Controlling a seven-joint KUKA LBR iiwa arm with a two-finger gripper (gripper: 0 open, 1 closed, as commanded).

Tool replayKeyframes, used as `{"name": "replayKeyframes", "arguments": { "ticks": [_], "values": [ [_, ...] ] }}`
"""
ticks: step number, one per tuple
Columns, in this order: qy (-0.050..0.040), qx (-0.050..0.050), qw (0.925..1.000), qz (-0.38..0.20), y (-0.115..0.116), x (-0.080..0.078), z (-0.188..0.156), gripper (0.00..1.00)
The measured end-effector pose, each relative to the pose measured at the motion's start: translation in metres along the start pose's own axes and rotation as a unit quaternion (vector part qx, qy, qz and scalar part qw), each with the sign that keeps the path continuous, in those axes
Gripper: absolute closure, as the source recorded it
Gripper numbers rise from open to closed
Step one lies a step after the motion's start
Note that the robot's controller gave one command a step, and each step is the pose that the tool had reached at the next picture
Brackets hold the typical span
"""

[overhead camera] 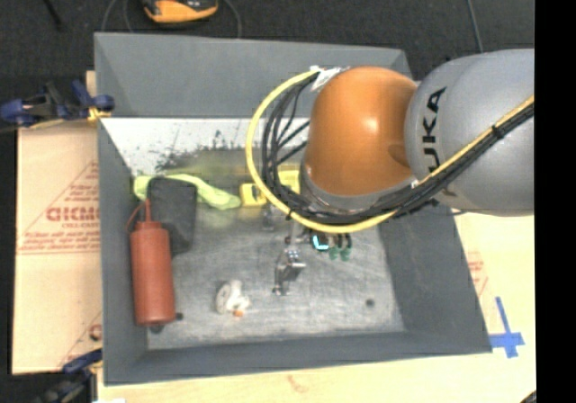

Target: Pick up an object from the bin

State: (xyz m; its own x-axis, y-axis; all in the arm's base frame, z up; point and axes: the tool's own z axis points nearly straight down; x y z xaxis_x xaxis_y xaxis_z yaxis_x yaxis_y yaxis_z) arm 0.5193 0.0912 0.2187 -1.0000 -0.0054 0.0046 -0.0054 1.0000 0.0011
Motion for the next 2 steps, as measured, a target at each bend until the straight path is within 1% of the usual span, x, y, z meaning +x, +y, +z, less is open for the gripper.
{"name": "replayKeyframes", "arguments": {
  "ticks": [1, 2],
  "values": [
    [-0.0040, 0.000, 1.0000, 0.002, 0.000, -0.002, -0.004, 0.00],
    [-0.0053, 0.001, 0.9983, -0.058, 0.006, 0.004, 0.038, 0.00]
  ]
}}
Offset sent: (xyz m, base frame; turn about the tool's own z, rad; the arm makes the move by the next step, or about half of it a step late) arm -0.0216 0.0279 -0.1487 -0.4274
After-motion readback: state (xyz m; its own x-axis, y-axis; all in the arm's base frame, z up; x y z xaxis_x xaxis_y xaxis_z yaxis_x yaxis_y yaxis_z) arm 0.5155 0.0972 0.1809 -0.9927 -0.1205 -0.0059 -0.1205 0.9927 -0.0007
